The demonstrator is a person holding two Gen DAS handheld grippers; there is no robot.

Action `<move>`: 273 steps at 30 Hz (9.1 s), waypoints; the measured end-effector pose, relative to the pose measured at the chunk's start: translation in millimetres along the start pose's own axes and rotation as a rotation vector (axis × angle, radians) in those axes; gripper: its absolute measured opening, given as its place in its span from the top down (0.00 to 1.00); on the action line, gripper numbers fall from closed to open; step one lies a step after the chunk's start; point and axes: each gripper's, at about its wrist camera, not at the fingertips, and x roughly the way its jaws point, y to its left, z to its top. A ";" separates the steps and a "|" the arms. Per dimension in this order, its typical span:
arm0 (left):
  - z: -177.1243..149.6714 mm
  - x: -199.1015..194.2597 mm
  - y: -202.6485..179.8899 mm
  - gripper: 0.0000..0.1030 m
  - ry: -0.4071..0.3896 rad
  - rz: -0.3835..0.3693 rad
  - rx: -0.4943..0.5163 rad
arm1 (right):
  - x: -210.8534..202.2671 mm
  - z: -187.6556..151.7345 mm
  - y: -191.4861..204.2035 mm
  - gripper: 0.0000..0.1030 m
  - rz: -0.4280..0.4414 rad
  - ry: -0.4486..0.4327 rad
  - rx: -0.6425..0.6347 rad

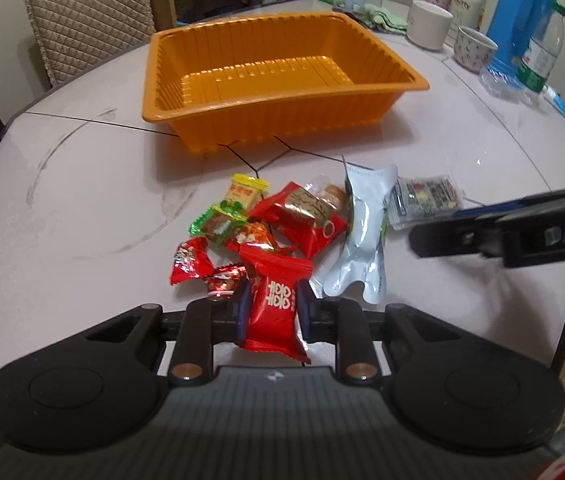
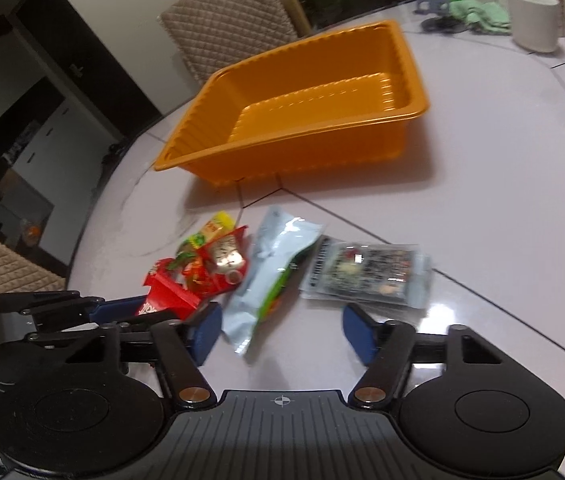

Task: Organize snacks
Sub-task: 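Grasp the red candy with the left tool while the right tool approaches the white-green pouch, then grasp the white-green snack pouch with the right tool and lift it, then carry the red candy and white pouch into the orange tray and release both, then withdraw both tools from the tray back toward the snack pile, then grasp the clear snack packet with the right tool while the left tool grasps a dark red candy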

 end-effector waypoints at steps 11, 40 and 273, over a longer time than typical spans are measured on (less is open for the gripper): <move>-0.2 -10.8 13.6 0.79 -0.012 0.016 -0.056 | 29.3 7.8 5.1 0.62 0.009 0.017 0.057; 6.1 -23.2 25.4 0.79 -0.027 0.005 -0.113 | 11.4 13.6 2.5 0.80 0.044 -0.047 0.147; -10.2 8.3 18.7 0.64 0.021 0.087 -0.235 | 31.6 -0.2 -18.4 0.63 -0.135 0.007 -0.359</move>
